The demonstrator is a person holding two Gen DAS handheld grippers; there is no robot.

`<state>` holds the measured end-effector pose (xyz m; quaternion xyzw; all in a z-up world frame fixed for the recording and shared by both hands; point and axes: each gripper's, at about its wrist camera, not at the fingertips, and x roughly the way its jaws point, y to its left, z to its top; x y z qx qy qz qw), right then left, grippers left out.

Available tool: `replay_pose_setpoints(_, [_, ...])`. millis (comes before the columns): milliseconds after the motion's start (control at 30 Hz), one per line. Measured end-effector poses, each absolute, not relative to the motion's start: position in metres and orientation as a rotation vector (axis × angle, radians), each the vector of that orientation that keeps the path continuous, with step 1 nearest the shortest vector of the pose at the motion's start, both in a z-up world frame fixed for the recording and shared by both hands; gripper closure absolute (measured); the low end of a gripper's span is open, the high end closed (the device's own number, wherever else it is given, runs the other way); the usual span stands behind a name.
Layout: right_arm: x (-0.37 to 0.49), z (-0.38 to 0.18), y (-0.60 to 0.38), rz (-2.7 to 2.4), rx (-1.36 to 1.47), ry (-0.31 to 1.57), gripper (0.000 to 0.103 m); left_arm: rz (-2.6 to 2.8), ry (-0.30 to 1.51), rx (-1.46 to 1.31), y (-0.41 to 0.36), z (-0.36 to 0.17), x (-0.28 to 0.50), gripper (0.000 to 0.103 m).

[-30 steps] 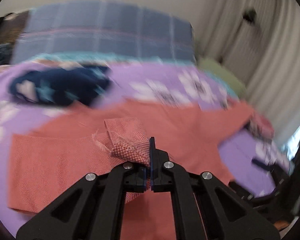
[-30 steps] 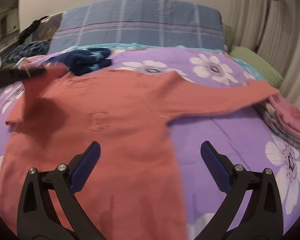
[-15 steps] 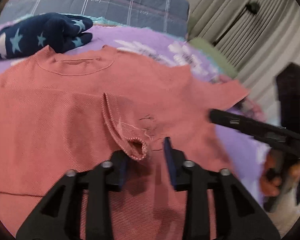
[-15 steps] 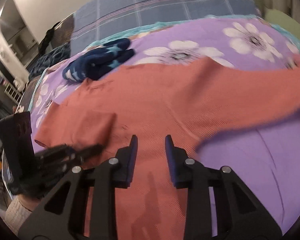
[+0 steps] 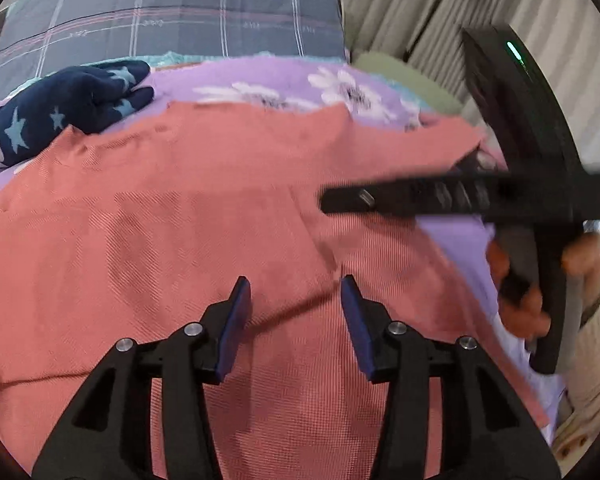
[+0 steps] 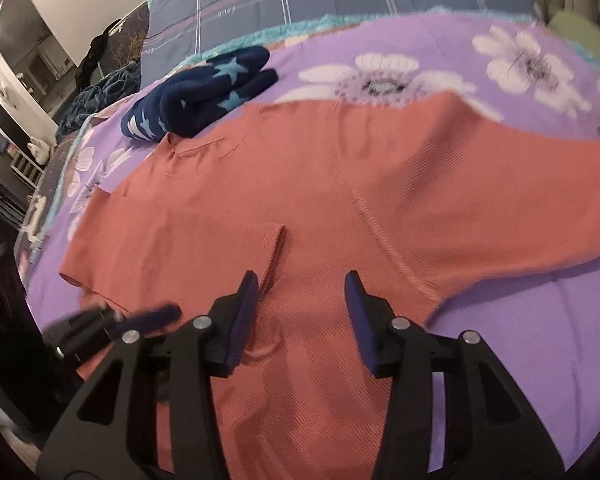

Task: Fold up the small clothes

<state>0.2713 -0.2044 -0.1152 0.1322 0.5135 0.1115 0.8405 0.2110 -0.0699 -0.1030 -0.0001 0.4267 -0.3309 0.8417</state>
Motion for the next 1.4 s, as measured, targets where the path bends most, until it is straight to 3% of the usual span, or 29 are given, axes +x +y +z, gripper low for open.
replay_pose_setpoints(200, [0.305, -0.129, -0.189, 0.312, 0.329, 1.128, 0.055, -0.674, 0.902, 0.092, -0.089, -0.114, 0.217, 0.056])
replay_pose_setpoints(233, [0.308, -0.131, -0.187, 0.318, 0.329, 1.132, 0.056, -0.663, 0.900, 0.111, -0.092, -0.115, 0.219, 0.064])
replay_pose_setpoints(300, [0.314, -0.134, -0.182, 0.323, 0.318, 1.143, 0.092, -0.662, 0.898, 0.124, -0.093, -0.115, 0.222, 0.087])
replay_pose_setpoints(400, [0.312, -0.118, -0.183, 0.362, 0.366, 1.088, 0.097, -0.677, 0.861, 0.072, -0.087, -0.101, 0.225, 0.099])
replay_pose_setpoints(600, [0.310, -0.061, -0.194, 0.352, 0.305, 0.922, 0.097, -0.708, 0.750, -0.045, -0.090, -0.053, 0.236, 0.099])
replay_pose_setpoints(733, [0.322, -0.080, -0.215, 0.225, 0.267, 0.948, 0.096, -0.728, 0.762, -0.080, -0.105, -0.055, 0.246, 0.098])
replay_pose_setpoints(767, [0.323, -0.091, -0.218, 0.159, 0.221, 0.956, 0.090, -0.727, 0.774, -0.081, -0.109, -0.059, 0.246, 0.096])
replay_pose_setpoints(800, [0.323, -0.098, -0.222, 0.107, 0.193, 0.958, 0.076, -0.719, 0.789, -0.077, -0.111, -0.062, 0.244, 0.085])
replay_pose_setpoints(833, [0.322, -0.105, -0.228, 0.065, 0.177, 0.959, 0.069, -0.695, 0.797, -0.060, -0.107, -0.066, 0.241, 0.070])
replay_pose_setpoints(900, [0.313, -0.113, -0.235, 0.077, 0.214, 0.953, 0.066, -0.653, 0.770, -0.035, -0.089, -0.067, 0.231, 0.063])
replay_pose_setpoints(1133, [0.277, -0.105, -0.205, 0.370, 0.221, 0.944, 0.073, -0.347, 0.799, -0.036, 0.032, -0.086, 0.240, 0.063])
replay_pose_setpoints(1200, [0.275, -0.124, -0.189, 0.325, 0.145, 1.014, 0.073, -0.186, 0.844, -0.007, 0.070, -0.103, 0.244, 0.064])
replay_pose_setpoints(1267, [0.273, -0.144, -0.181, 0.266, 0.060, 1.024, 0.080, -0.087, 0.926, -0.020, 0.100, -0.127, 0.252, 0.069])
replay_pose_setpoints(1400, [0.257, -0.126, -0.182, 0.230, 0.092, 0.989, 0.081, -0.102, 0.902, -0.124, 0.122, -0.122, 0.255, 0.079])
